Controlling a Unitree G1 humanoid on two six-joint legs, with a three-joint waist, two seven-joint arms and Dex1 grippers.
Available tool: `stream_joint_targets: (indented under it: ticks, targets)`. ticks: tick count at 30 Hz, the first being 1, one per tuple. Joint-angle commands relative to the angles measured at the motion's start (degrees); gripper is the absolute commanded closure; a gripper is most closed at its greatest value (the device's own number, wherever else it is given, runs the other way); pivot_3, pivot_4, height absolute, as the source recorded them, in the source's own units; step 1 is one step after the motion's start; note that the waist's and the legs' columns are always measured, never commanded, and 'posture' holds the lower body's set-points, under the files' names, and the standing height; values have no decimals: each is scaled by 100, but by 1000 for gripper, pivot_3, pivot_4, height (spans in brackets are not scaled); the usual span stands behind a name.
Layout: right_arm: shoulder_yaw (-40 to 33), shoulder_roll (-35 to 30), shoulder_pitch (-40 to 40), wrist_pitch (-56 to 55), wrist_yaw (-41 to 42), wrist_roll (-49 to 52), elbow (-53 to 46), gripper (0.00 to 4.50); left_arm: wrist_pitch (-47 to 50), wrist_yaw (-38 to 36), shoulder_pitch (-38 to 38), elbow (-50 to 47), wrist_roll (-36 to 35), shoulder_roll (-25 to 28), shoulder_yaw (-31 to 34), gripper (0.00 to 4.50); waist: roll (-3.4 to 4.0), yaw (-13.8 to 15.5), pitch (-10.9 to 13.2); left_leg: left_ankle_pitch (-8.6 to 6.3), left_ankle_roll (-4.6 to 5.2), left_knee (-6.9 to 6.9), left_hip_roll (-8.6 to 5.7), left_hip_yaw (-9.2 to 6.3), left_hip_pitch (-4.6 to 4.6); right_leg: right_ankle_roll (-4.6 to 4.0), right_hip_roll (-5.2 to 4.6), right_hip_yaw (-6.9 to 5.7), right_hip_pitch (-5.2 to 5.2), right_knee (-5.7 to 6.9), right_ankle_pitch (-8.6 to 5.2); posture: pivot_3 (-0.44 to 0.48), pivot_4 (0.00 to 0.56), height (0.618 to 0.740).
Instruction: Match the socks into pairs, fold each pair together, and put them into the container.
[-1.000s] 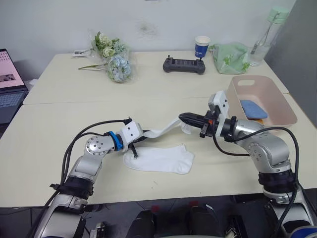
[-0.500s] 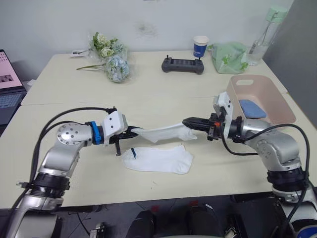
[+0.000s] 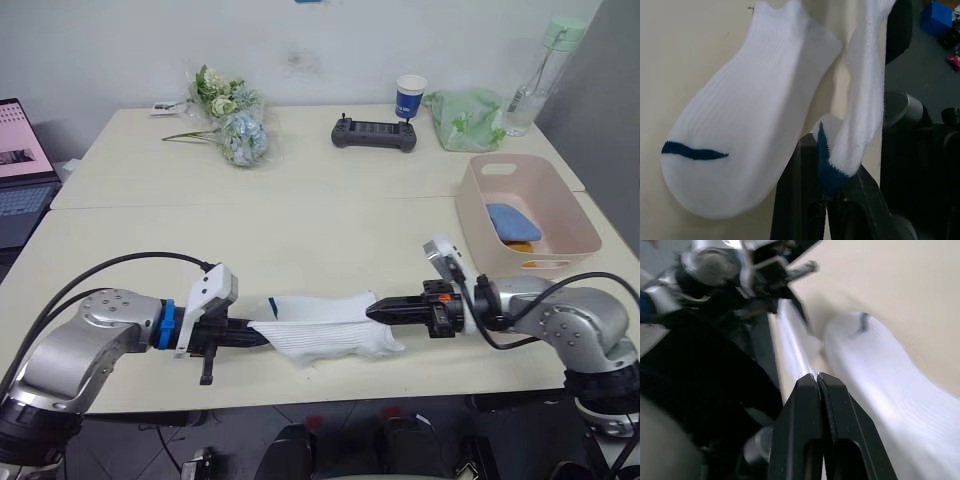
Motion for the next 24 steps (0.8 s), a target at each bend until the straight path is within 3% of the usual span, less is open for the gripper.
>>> stream_joint_targets:
  ticks: [1,9,19,22,24]
  targets:
    - [177,41,-261,-473,148,-443,343,4500,-443,29,-299,368,444,-82,-192,4482,0,0,0,1,-1,0,0,0,-1,0,0,-1,-2,0,0,0,150,740]
    - [555,314,-660,-1269,300,-1313,1084,4500,-471,-156,-964,996,832,-104,-495,4482,0,-28,0,13,-23,-1,2,-3,-6,0,2,-2,-10,2,0,0,150,740]
    - [623,614,-640,-1754,223,-1876,1426,4500,311,-241,-1464,1238,619,-211,-479,4482,0,-43,0,14,-24,0,1,-3,-12,0,2,0,-17,4,0,0,150,740]
    - [467,726,-664,-1857,119,-1915,1485,3774,200,-327,-1449,1314,702,-232,-524,4500,0,-54,0,14,-24,0,3,-4,-12,0,4,0,-20,7,0,0,150,740]
    - [345,752,-679,-1826,75,-1867,1466,3127,153,-374,-1413,1317,705,-246,-519,4014,0,-53,0,14,-25,0,2,-3,-13,0,4,2,-24,10,0,0,150,740]
